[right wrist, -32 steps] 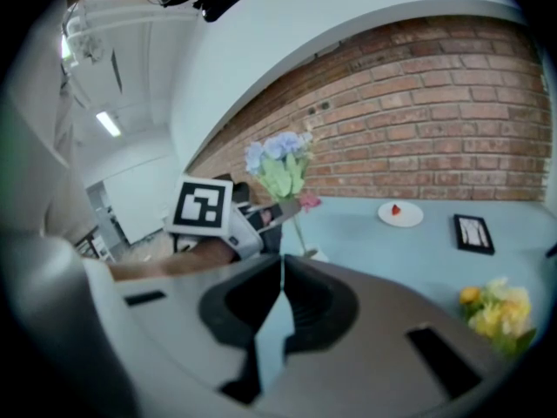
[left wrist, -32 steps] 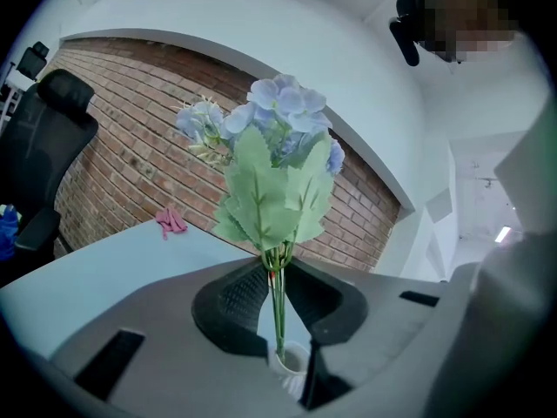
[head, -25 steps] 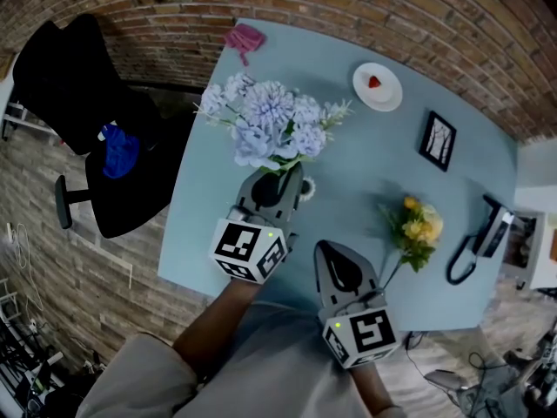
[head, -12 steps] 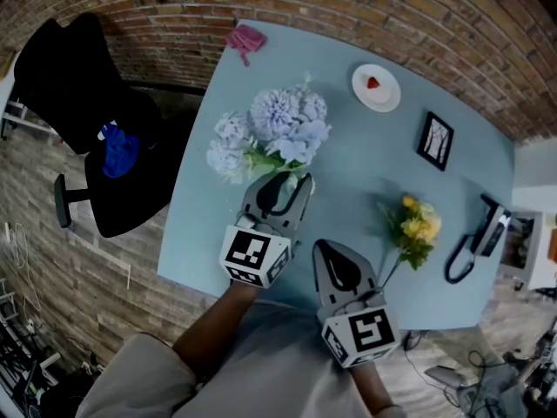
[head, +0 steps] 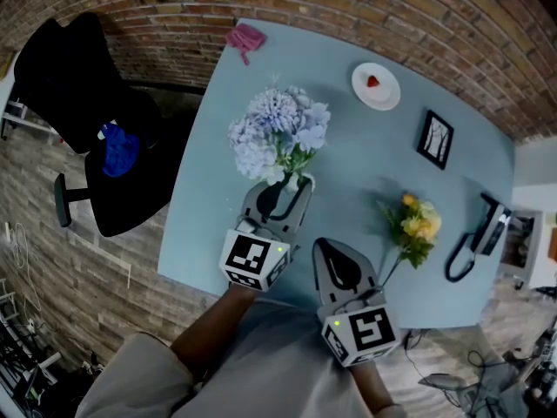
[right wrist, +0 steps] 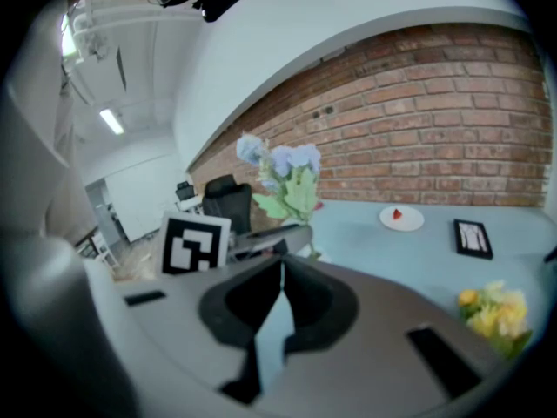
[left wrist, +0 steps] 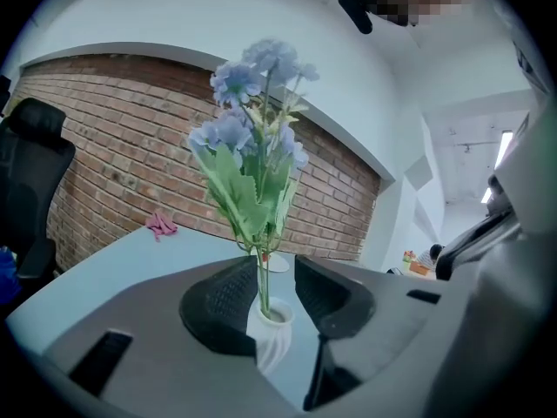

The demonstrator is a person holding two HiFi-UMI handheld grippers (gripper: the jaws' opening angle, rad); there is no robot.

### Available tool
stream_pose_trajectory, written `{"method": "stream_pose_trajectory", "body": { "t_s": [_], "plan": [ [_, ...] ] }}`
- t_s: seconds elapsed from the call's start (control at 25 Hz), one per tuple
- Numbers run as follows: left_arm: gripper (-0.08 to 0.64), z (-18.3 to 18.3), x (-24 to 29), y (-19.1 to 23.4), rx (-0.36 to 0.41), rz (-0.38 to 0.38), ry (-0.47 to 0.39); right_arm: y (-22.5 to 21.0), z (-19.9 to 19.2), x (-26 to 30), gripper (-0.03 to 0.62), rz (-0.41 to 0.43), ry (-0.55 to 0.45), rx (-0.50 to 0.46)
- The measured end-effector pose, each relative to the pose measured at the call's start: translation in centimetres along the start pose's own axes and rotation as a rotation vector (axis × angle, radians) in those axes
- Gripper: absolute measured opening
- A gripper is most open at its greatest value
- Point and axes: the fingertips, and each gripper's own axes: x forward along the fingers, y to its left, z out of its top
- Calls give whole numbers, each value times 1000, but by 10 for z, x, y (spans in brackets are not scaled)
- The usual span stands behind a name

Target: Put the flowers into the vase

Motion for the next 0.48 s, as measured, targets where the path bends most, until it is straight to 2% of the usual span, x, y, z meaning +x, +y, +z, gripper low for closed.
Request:
{"method": "stream_pose_trajectory", "body": {
  "t_s": [0.48],
  "plan": [
    [130, -4, -11, 0, -22, 10, 10, 2, 3, -2, 23, 3, -16, -4]
  ]
}}
